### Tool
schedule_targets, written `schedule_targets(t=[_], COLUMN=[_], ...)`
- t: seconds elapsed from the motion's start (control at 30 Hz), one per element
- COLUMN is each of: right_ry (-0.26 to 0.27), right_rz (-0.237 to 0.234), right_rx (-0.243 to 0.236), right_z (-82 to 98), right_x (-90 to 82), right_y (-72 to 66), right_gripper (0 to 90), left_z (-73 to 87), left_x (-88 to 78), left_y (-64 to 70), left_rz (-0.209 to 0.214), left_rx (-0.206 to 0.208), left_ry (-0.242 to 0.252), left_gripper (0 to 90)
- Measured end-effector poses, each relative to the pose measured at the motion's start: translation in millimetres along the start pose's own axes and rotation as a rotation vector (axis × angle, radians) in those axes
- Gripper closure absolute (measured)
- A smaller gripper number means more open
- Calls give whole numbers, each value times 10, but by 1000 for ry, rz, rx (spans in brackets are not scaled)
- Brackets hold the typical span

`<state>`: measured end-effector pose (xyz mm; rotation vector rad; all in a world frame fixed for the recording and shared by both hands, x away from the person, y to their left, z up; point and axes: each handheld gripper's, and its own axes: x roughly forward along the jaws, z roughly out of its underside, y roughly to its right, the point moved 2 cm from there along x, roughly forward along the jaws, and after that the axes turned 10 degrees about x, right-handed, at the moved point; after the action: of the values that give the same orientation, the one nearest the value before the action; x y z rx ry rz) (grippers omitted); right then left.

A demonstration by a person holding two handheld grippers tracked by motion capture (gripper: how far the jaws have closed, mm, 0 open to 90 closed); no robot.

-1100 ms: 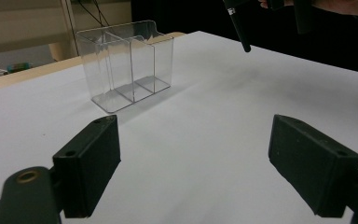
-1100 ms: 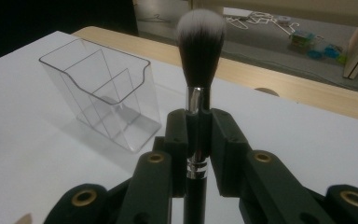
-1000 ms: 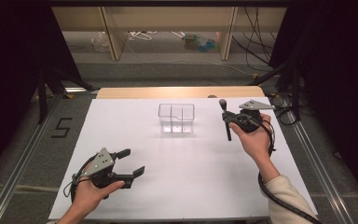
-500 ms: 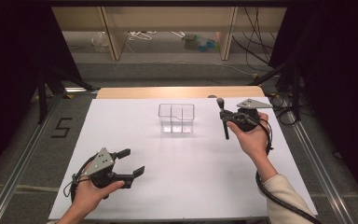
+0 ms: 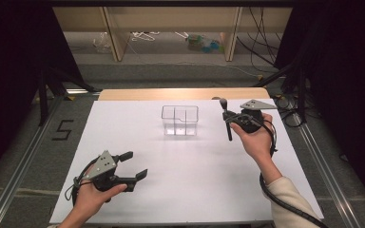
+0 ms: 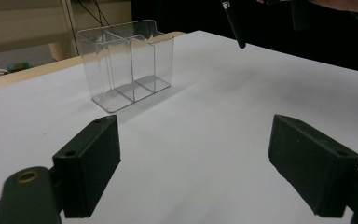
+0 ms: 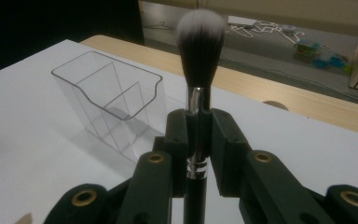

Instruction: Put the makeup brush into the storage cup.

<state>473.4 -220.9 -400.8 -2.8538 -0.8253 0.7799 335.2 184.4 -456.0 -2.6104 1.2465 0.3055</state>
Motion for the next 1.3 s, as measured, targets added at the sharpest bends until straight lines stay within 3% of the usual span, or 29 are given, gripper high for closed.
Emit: schedule_targets(t=[0.23, 0.3, 0.33, 0.5, 0.57, 0.8, 1.3], right_ry=[1, 1, 11, 15, 11, 15, 30], right_rz=[4, -14, -10, -7, -15, -16, -28], right_rx=[4, 13, 2, -6, -3, -6, -5], right_z=[-13, -14, -20, -29, -34, -47, -68], right_x=[3, 13, 21, 29, 32, 39, 67], right_y=[-13, -26, -28, -47, -64, -78, -108], right_gripper=[785, 785, 785, 785, 785, 785, 785], left_z=[2, 2, 5, 6, 2, 6, 7], left_x=[1, 2, 3, 4, 5, 7, 6], left_y=[-1, -1, 15, 13, -1, 12, 10], left_rz=[0, 0, -5, -6, -1, -4, -7], left_rx=[2, 0, -25, -22, 2, -23, -20], left_ry=[-1, -1, -2, -2, -1, 0, -2], left_gripper=[164, 164, 164, 164, 164, 164, 164])
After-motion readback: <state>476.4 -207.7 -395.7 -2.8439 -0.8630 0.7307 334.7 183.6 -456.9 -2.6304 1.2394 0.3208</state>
